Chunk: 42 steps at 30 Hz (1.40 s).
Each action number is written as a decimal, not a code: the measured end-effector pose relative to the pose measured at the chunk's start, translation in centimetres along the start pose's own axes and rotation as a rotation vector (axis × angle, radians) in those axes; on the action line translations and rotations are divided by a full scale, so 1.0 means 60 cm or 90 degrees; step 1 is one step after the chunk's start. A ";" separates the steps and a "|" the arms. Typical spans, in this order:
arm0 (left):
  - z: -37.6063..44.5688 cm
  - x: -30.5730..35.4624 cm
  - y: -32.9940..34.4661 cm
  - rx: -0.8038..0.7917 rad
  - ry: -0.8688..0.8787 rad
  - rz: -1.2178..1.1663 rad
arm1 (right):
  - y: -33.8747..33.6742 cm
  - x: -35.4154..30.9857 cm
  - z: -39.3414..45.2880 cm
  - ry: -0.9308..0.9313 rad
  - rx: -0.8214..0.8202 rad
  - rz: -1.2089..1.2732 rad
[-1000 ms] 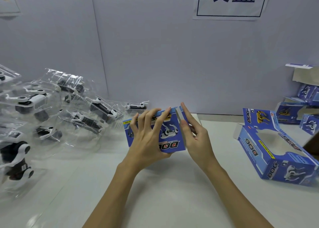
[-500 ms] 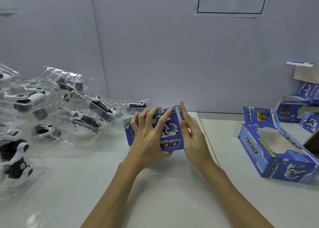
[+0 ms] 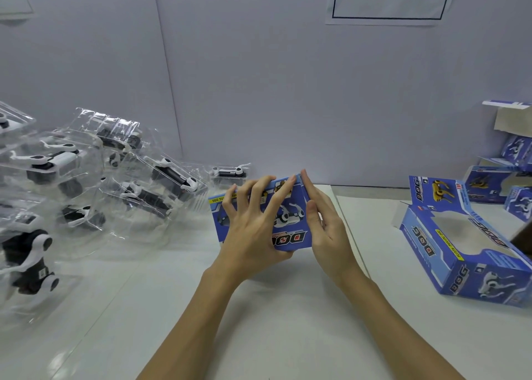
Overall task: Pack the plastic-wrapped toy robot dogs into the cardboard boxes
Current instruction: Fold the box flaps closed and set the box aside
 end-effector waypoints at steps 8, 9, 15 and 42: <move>0.002 -0.002 -0.002 -0.017 0.019 0.005 | 0.008 0.000 -0.001 0.019 -0.068 0.001; 0.002 -0.005 -0.002 -0.023 0.024 0.008 | 0.008 0.000 -0.001 0.023 -0.075 -0.002; 0.005 -0.006 -0.007 -0.030 0.016 -0.025 | -0.002 0.003 0.003 0.109 -0.093 0.153; 0.010 0.014 -0.027 -0.006 -0.079 -0.060 | 0.008 -0.011 -0.003 -0.022 -0.031 0.003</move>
Point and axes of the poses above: each hand's wrist, its own z-axis towards the middle knuckle, its own y-axis out of the palm, x = y × z, the point moved 1 cm from there along z, towards the middle knuckle, and after that the axes turned 10 degrees about -z, right-handed, at the moved point
